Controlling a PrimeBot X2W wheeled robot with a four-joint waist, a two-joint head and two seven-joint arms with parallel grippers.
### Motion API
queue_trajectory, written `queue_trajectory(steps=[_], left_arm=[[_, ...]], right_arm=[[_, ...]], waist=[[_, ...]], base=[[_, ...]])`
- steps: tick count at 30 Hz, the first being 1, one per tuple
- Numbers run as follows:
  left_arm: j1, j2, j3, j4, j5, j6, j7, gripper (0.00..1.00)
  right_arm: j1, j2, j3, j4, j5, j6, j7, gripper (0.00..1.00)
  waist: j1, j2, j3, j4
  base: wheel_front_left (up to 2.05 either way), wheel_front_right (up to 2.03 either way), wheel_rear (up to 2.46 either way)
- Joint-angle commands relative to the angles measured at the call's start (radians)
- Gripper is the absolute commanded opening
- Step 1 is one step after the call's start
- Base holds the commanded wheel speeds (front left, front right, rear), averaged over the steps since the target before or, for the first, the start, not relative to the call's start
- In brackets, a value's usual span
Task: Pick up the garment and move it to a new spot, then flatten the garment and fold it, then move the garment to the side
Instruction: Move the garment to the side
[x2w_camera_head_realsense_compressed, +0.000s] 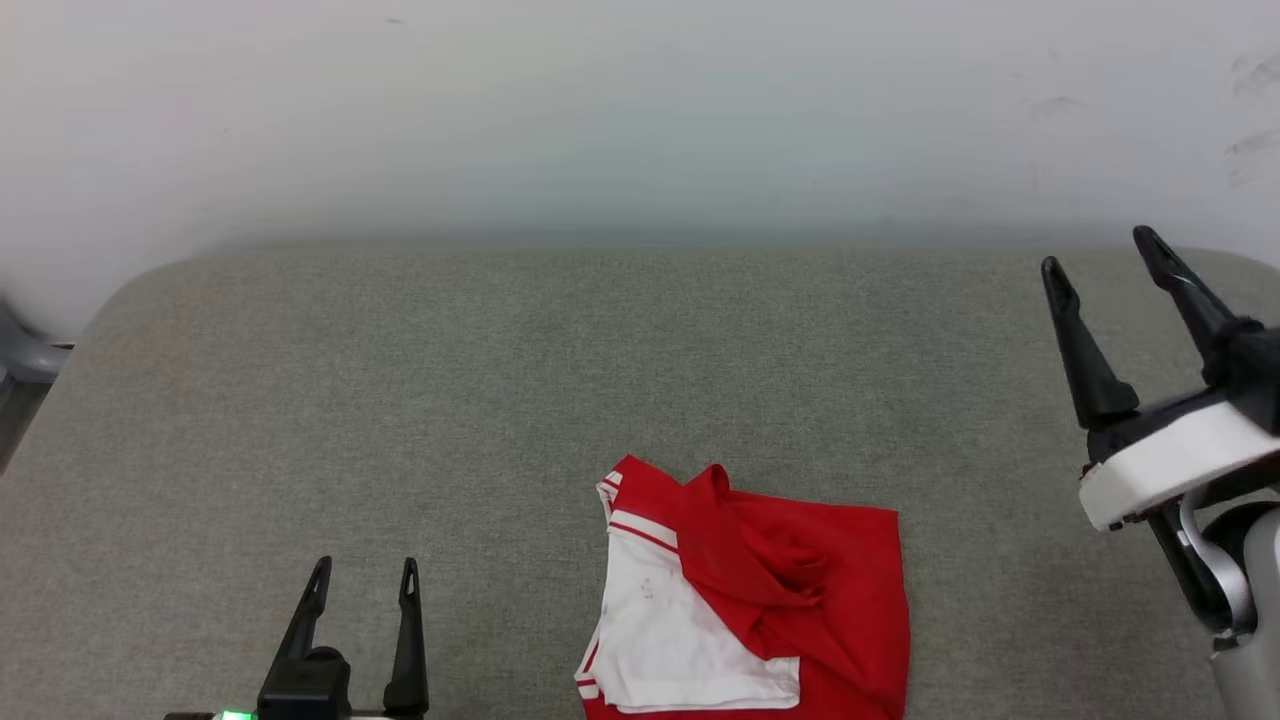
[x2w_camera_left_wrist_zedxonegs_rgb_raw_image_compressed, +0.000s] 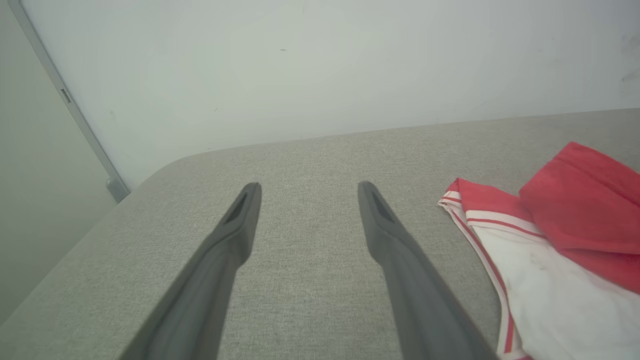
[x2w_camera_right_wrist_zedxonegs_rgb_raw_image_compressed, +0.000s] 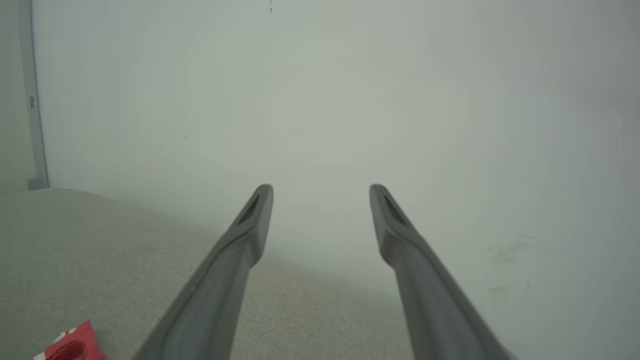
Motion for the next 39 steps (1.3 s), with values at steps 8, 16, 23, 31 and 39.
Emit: queue_trajectory(steps=[8,16,23,31,39], left_arm=[[-0.032,0.003,-0.002,0.001,0.002,-0.004,-0.003,1.0],[-0.07,-0.001,-0.013,0.001,0.007,-0.013,-0.003,1.0],[-0.1,-0.001,-0.013,0.001,0.005,-0.021,-0.003,1.0],[-0.139,-0.008,-0.023,0.007,0.008,-0.028,-0.003,1.0],[-0.158,-0.011,-0.017,0.019,0.005,-0.029,-0.003,1.0]], right_arm=[[-0.098,-0.131,0.184,0.069,0.255,-0.001,0.392,1.0],[-0.053,-0.171,0.273,0.174,0.561,-0.001,0.802,1.0],[-0.026,-0.131,0.301,0.25,0.626,-0.001,0.83,1.0],[-0.013,-0.055,0.351,0.388,0.654,-0.001,0.777,1.0],[-0.022,-0.06,0.442,0.43,0.677,-0.001,0.705,0.0]], waist=[[-0.0001,0.0,0.03,0.013],[-0.0001,0.0,0.08,0.046],[-0.0001,0.0,0.134,0.079],[-0.0001,0.0,0.187,0.115],[-0.0001,0.0,0.201,0.13]], base=[[0.0,0.0,0.0],[0.0,0.0,0.0],[0.0,0.0,0.0],[0.0,0.0,0.0],[0.0,0.0,0.0]])
